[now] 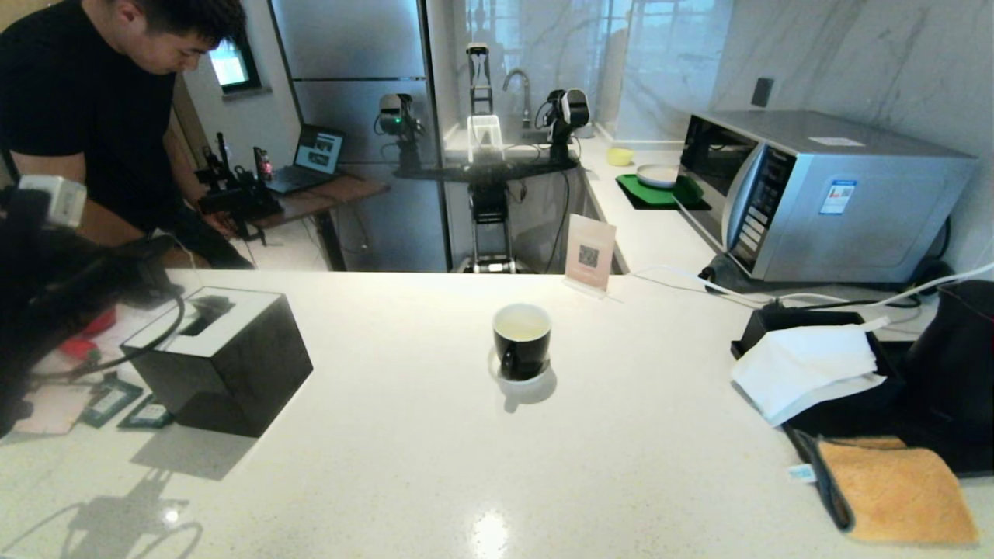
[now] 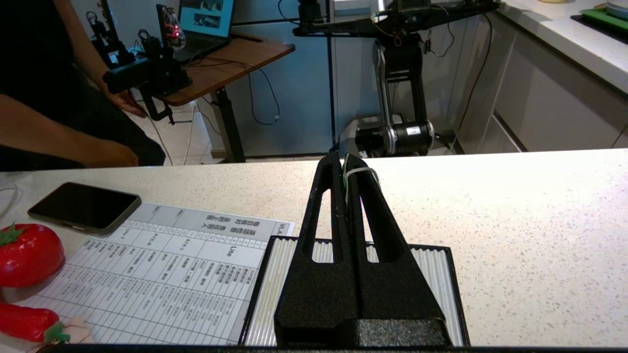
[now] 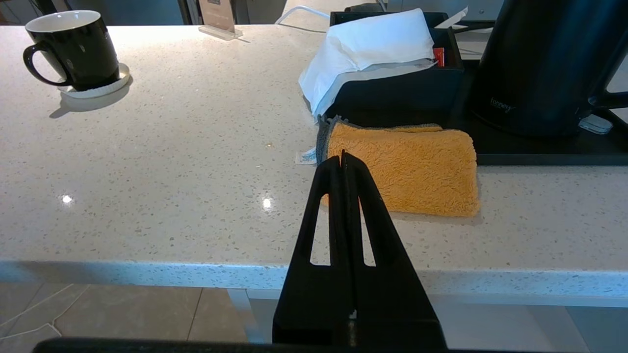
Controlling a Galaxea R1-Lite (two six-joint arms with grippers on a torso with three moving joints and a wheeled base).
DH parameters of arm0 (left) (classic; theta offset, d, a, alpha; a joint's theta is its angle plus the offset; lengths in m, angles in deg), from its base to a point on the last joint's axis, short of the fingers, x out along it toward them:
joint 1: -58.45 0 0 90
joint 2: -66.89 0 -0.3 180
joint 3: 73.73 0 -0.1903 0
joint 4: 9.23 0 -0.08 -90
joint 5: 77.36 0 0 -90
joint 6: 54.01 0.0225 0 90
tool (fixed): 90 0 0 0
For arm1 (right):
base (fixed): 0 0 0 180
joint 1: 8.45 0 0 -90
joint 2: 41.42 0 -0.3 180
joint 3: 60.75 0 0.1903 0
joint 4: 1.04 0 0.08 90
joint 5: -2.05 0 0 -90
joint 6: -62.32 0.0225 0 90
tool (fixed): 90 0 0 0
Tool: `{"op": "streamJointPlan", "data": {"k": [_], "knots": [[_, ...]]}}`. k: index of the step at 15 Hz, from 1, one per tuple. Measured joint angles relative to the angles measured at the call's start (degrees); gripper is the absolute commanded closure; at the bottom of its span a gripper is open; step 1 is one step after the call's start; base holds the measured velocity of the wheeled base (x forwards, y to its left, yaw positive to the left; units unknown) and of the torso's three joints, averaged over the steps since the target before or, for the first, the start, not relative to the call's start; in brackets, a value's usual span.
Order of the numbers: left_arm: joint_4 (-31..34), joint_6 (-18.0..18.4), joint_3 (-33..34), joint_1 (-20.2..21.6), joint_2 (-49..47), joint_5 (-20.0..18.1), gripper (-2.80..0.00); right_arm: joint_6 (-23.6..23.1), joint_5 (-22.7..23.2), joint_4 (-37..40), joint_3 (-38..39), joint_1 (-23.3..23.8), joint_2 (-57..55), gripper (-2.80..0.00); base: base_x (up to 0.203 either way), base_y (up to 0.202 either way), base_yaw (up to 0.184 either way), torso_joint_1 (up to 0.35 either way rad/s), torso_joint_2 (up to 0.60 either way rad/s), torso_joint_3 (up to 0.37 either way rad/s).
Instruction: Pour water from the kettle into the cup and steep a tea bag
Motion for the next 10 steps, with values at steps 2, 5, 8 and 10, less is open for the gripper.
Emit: {"op": "streamJointPlan", "data": {"k": [2,5,8,10], "knots": [[0.00,-0.06,0.00,0.02,0.23,0.01,0.00,0.00,-0.02,0.00,0.00,0.00,0.00,0.00,0.000,0.000,0.000,0.000,0.00,0.000],[0.02,-0.20,-0.05,0.02,0.54,-0.01,0.00,-0.02,0.00,0.00,0.00,0.00,0.00,0.00,0.000,0.000,0.000,0.000,0.00,0.000],[0.02,-0.33,-0.11,-0.02,0.62,-0.08,0.00,-0.02,-0.02,0.00,0.00,0.00,0.00,0.00,0.000,0.000,0.000,0.000,0.00,0.000],[0.02,-0.31,-0.11,-0.05,0.64,-0.04,0.00,0.00,-0.03,-0.02,0.00,0.00,0.00,0.00,0.000,0.000,0.000,0.000,0.00,0.000]]}}
